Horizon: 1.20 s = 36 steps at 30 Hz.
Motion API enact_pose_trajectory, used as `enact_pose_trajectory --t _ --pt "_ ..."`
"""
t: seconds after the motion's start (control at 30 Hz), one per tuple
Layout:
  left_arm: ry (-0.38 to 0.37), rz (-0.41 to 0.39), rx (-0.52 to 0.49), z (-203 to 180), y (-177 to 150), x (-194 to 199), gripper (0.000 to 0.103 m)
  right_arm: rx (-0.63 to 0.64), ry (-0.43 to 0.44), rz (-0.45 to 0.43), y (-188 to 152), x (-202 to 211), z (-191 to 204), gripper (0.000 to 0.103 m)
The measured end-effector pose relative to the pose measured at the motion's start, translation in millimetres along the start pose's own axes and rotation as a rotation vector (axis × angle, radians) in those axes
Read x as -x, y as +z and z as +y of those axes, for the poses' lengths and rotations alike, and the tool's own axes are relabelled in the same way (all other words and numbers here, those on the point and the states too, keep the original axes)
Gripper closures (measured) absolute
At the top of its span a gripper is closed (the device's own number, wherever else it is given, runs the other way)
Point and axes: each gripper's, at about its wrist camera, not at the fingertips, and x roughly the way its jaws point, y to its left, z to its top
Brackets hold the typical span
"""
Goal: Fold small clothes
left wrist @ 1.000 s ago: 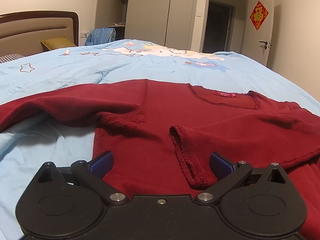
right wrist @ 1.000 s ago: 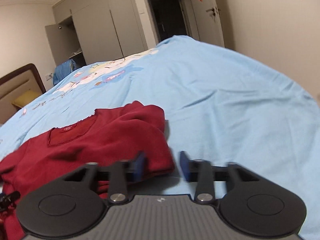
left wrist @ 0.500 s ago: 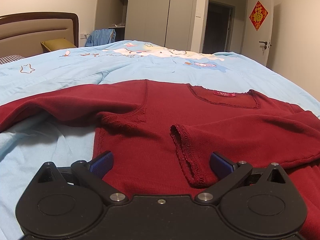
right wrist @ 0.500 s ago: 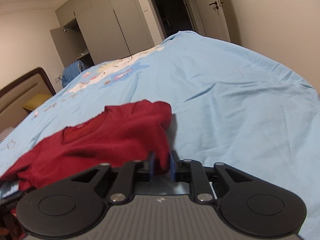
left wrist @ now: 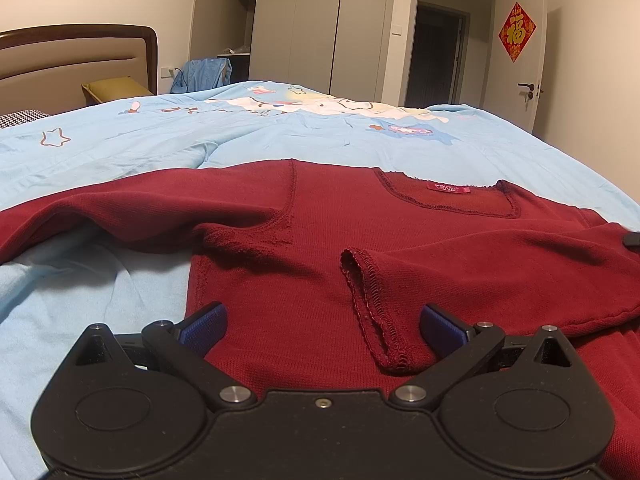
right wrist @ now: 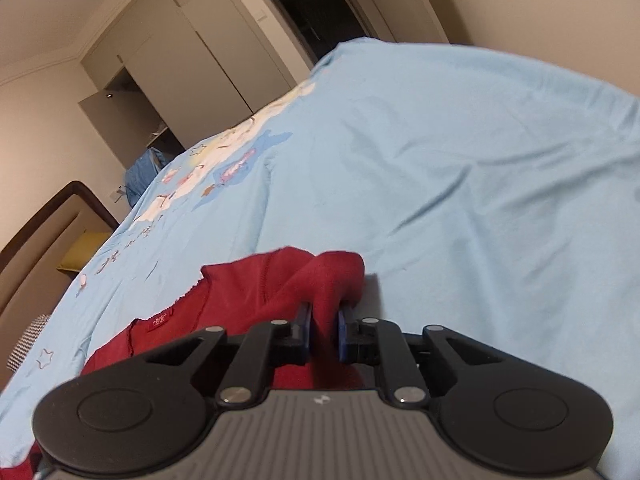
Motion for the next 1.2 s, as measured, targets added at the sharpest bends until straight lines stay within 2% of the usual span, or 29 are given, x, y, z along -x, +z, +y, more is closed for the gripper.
enact_pose_trajectory --t 0.13,0.37,0.43,0.53,0.57,0.6,0.8,0.93,1.03,1.2 --pt "0.0 0.0 0.0 0.0 0.0 -0.1 0.001 0.11 -0.06 -0.081 -3.0 7.7 10.3 0.092" --pt "0.001 0.0 0.0 0.0 -0.1 -0.2 0.001 0.171 -0.126 -0.046 -20.2 -10.4 4.7 0.091" --pt "0.001 0.0 0.0 0.1 -0.1 -0.3 0.0 0.201 -0.15 -0.041 -21.5 -9.3 9.5 0.086" --pt "0.0 0.0 0.0 0.1 -0.2 -0.2 0.001 0.253 -0.183 -0.055 -24.5 4.0 18.6 0.063" --pt "0.0 -0.001 0.0 0.2 -0.2 -0.3 0.0 0.269 -0.182 -0.06 -26.4 10.6 20.9 0.049" --pt "0.0 -0.001 0.001 0.3 -0.2 -0.3 0.0 0.288 -0.169 -0.069 -28.4 19.7 21.5 0.039" --pt "-0.026 -0.009 0.024 4.8 0.4 2.8 0.001 0.379 -0.08 -0.087 -65.7 80.0 31.1 0.008" --pt "-0.063 0.01 0.033 14.2 2.8 20.4 0.001 0.424 -0.018 -0.068 -99.5 115.8 37.3 0.001" --pt "-0.069 0.019 0.017 21.2 -2.6 45.7 0.001 0.443 -0.006 -0.077 -121.5 135.2 41.3 0.0" --pt "-0.024 0.056 0.007 44.6 -21.1 91.9 0.001 0.455 0.021 -0.096 -150.8 155.0 49.3 0.0"
